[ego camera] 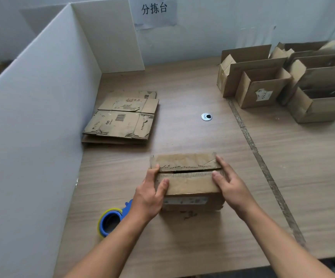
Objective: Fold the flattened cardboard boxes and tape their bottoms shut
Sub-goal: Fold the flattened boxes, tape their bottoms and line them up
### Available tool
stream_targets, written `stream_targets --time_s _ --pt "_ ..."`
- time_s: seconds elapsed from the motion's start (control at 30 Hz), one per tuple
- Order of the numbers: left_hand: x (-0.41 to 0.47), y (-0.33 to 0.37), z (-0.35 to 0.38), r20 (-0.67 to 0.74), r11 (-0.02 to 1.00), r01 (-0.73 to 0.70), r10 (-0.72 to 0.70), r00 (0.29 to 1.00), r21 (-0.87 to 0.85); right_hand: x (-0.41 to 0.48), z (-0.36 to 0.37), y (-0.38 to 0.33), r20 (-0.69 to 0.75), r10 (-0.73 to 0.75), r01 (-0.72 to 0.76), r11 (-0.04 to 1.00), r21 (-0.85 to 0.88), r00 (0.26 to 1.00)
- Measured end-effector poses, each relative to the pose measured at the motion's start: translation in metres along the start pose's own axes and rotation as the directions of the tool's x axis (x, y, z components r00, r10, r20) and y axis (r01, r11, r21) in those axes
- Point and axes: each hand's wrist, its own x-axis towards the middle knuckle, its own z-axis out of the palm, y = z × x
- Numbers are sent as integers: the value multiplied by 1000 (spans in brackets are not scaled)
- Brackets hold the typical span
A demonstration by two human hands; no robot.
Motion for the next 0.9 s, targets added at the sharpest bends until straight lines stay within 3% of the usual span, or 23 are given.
stream_targets --time_s 0.23,0.37,0.6,0.7,0.9 --pt "13 15 20 37 995 70 -67 997 -76 32 -19 -6 -42 40 -43 997 -71 998" --pt "17 12 18 87 997 74 -71 994 -35 27 -17 -14 -71 1 -14 981 -191 997" --pt "13 -5 -10 81 999 -17 13 997 38 18 18 -15 -137 -40 7 973 -231 990" --pt "10 -7 -19 -4 998 -3 4 1000 63 17 26 -15 -84 -30 14 983 -185 996" --pt "6 -11 -20 -37 997 18 -15 999 71 17 22 -20 19 -18 22 978 -208 1000"
